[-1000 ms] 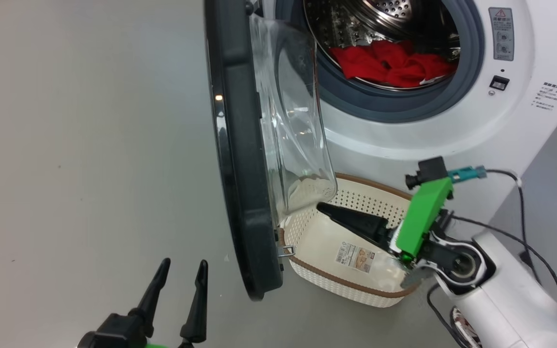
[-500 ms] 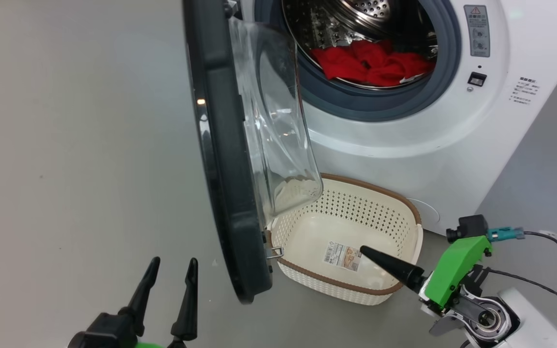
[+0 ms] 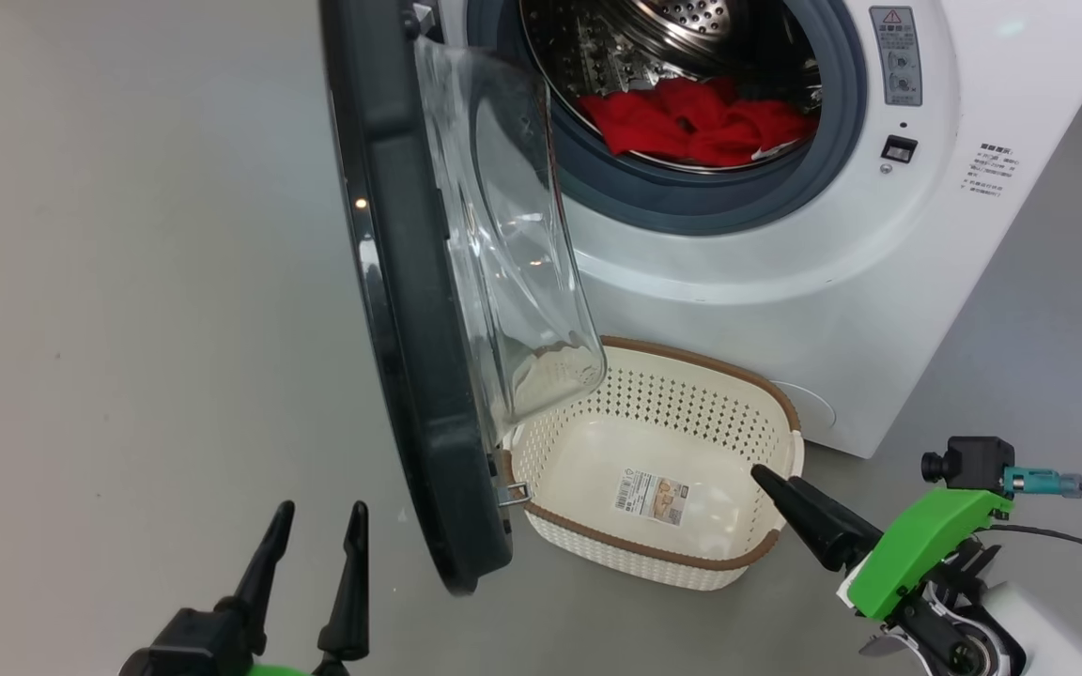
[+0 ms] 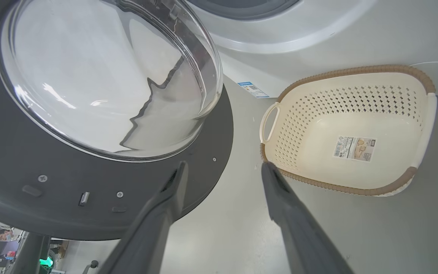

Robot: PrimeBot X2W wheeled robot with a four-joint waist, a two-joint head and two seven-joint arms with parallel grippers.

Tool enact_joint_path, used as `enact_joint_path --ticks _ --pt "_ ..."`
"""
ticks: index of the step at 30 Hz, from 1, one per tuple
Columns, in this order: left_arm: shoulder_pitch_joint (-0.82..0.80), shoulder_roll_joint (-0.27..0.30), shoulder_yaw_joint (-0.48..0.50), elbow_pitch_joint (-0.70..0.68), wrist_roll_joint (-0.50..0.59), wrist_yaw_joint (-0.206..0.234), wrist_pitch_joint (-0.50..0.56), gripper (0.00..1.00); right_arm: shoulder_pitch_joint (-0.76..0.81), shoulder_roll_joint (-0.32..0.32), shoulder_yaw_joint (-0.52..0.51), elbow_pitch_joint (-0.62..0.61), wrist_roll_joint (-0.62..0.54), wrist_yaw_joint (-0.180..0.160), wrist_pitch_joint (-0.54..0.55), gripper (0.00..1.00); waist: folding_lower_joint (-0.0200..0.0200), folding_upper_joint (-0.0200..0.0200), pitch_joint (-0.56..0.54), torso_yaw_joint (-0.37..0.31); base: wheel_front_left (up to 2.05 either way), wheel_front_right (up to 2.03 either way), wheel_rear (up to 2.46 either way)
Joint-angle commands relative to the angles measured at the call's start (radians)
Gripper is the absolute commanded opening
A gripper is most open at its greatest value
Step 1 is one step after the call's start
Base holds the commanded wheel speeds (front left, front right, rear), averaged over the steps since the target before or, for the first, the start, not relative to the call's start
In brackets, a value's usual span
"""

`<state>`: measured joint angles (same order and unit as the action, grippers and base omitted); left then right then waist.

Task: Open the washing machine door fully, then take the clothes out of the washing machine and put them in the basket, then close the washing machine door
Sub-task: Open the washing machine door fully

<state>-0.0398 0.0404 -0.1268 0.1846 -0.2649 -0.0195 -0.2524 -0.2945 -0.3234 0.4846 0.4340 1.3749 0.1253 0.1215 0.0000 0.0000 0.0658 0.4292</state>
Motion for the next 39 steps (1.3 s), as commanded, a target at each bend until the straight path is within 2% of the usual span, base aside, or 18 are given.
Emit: enact_joint_path --ticks 1,13,20,28,30,31,39 --pt "-0.006 0.010 0.039 -0.019 0.006 -0.006 -0.009 1.00 0.005 -0.024 0.028 -0.030 -0.012 0.005 -0.038 1.00 0.0000 0.0000 -0.001 -0.002 0.00 0.00 0.00" --pt "0.004 0.010 0.058 -0.012 0.007 -0.006 -0.009 1.00 -0.010 -0.116 0.210 0.004 -0.115 0.005 -0.312 1.00 0.0000 0.0000 -0.007 -0.017 0.00 0.00 0.00" --pt "0.005 0.010 0.062 -0.006 0.004 -0.006 -0.009 1.00 -0.036 -0.137 0.286 0.055 -0.223 0.005 -0.381 1.00 0.0000 0.0000 -0.007 -0.021 0.00 0.00 0.00" --pt "0.005 0.010 0.068 -0.004 0.004 -0.006 -0.009 1.00 0.015 -0.085 0.084 0.018 -0.418 0.005 -0.383 1.00 0.0000 0.0000 -0.005 -0.025 0.00 0.00 0.00" --pt "0.005 0.010 0.070 -0.004 0.005 -0.005 -0.009 1.00 0.049 -0.060 0.005 -0.013 -0.506 0.005 -0.383 1.00 0.0000 0.0000 -0.005 -0.026 0.00 0.00 0.00" --pt "0.005 0.010 0.070 -0.004 0.005 -0.005 -0.009 1.00 0.049 -0.060 0.005 -0.013 -0.506 0.005 -0.383 1.00 0.0000 0.0000 -0.005 -0.026 0.00 0.00 0.00" --pt "0.003 0.010 0.072 -0.007 0.006 -0.006 -0.009 1.00 0.126 0.006 -0.155 -0.092 -0.734 0.005 -0.383 1.00 0.0000 0.0000 -0.002 -0.030 0.00 0.00 0.00"
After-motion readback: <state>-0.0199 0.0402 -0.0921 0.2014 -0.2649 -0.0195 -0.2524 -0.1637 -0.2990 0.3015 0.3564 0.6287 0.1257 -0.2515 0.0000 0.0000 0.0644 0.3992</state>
